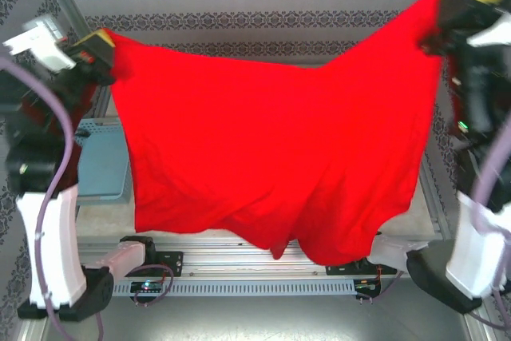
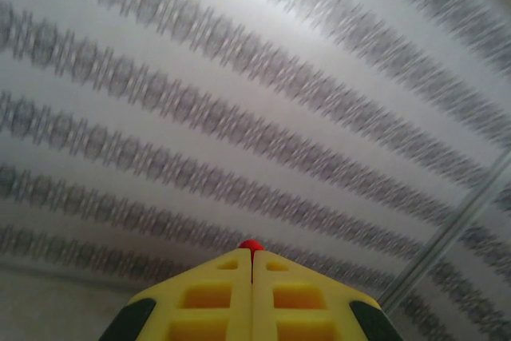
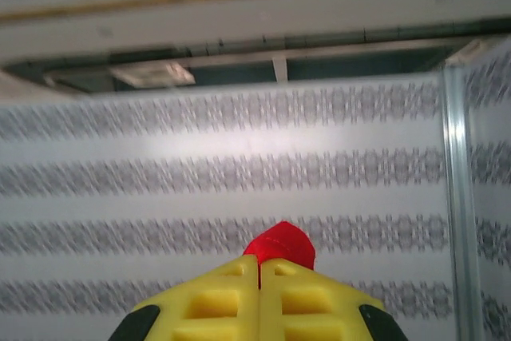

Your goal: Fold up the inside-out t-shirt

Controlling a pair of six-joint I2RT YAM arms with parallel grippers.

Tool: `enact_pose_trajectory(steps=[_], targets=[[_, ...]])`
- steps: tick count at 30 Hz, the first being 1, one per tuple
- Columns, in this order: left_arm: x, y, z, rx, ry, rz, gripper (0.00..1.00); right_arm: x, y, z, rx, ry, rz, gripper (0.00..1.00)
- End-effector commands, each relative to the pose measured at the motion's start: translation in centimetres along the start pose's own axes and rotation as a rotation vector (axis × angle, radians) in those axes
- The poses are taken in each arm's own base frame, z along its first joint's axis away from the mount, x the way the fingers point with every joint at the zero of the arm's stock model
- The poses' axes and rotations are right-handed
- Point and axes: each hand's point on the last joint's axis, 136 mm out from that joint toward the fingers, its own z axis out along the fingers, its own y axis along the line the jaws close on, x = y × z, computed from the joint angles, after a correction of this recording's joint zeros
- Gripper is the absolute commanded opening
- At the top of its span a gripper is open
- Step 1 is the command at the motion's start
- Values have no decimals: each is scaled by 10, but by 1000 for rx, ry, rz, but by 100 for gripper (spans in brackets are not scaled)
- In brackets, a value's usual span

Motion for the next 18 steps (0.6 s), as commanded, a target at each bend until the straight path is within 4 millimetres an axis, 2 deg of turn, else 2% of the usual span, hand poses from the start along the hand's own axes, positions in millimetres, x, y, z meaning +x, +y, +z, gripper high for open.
enact_pose_trajectory(steps=[1,6,7,12,15,18], targets=[[50,43,51,-102,134,3,0,76,-9,48,73,157,-50,0],[122,104,111,-229,272,-25,0,208,-8,100,54,370,-36,0],[135,114,120,-248,297,-30,0,228,-5,105,42,394,-35,0],[208,169,165,-353,429,-38,0,363,4,133,23,584,-33,0],[253,196,190,-389,517,-51,0,438,7,144,27,695,-30,0],[290,222,209,-430,579,-62,0,494,6,154,48,768,-32,0]])
